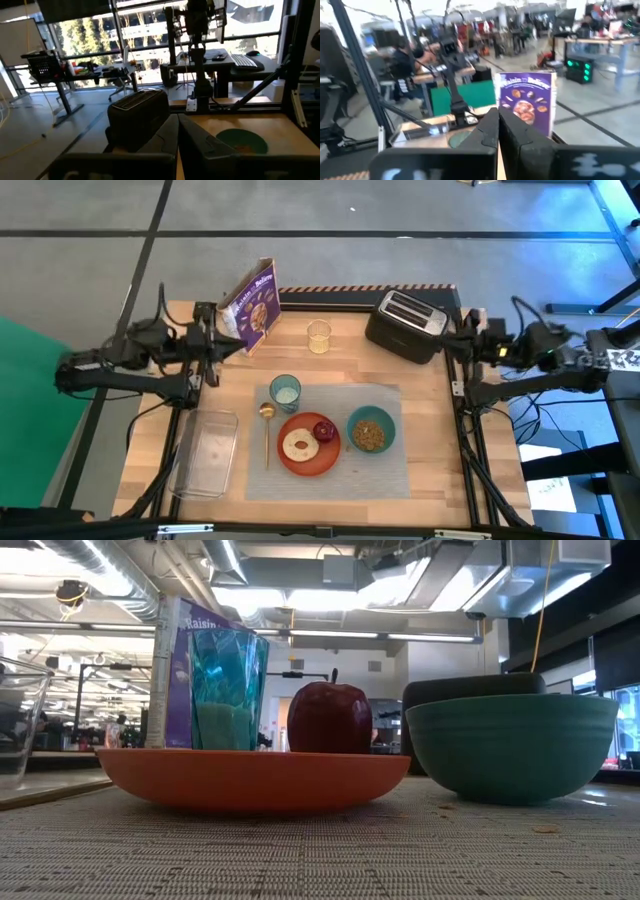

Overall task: Arrange a breakfast setting
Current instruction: Return to Home Position

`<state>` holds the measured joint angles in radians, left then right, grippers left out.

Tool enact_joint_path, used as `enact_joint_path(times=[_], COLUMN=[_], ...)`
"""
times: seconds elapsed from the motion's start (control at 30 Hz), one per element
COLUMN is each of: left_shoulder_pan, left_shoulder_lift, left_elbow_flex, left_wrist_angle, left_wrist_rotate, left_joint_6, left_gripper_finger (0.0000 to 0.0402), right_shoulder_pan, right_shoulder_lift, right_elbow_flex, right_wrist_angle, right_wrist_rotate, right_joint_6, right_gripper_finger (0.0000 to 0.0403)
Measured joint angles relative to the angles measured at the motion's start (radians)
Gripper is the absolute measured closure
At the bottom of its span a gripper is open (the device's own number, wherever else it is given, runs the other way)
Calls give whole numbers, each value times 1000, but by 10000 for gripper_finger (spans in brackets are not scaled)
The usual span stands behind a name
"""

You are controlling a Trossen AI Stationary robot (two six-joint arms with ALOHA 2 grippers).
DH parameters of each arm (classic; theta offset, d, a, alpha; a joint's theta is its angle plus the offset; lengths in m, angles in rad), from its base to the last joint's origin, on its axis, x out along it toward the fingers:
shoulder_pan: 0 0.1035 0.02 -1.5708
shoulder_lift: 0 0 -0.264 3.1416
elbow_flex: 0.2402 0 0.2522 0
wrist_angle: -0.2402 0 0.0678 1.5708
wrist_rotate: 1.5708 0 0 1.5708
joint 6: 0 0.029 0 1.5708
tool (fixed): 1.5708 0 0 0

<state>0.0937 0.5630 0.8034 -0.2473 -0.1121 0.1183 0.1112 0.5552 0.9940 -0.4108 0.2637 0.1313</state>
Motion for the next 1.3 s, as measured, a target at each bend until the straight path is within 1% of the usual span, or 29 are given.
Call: enact_joint_path(times=[0.07,0.17,0.23,0.3,0.4,0.57,0.7,0.77,0.9,1.0,1.03,1.17,1.23,1.3], left_shoulder_pan=[0,0,0,0,0,0,0,0,0,0,0,0,0,0], left_shoulder_lift=[-54,-139,-197,-260,-355,-479,-563,-560,-561,-560,-560,-561,-560,-561], left_elbow_flex=[-95,-206,-259,-310,-389,-494,-515,-517,-519,-552,-564,-622,-659,-680], left_wrist_angle=[63,67,69,60,60,54,-10,-28,-56,-47,-38,36,77,125], left_wrist_rotate=[-16,-118,-139,-112,-72,-23,-20,-15,19,60,69,115,152,173], left_joint_6=[0,-4,-4,-4,-12,-63,-70,-66,-56,-63,-65,-93,-117,-131], left_gripper_finger=[401,401,401,401,401,401,401,401,401,401,401,401,401,401], right_shoulder_pan=[0,0,0,0,0,0,0,0,0,0,0,0,0,0], right_shoulder_lift=[-54,-113,-145,-180,-247,-385,-512,-554,-549,-547,-551,-553,-552,-551], right_elbow_flex=[-123,-293,-391,-472,-571,-693,-755,-785,-823,-864,-881,-946,-981,-987], right_wrist_angle=[118,264,330,364,364,393,402,410,419,436,444,582,592,581], right_wrist_rotate=[-24,-9,-9,-24,-48,-60,-157,-162,-168,-147,-149,-148,-147,-143], right_joint_6=[-5,-3,14,45,79,97,96,89,59,84,94,102,110,129], right_gripper_finger=[402,403,403,403,403,403,403,403,403,403,403,403,403,403])
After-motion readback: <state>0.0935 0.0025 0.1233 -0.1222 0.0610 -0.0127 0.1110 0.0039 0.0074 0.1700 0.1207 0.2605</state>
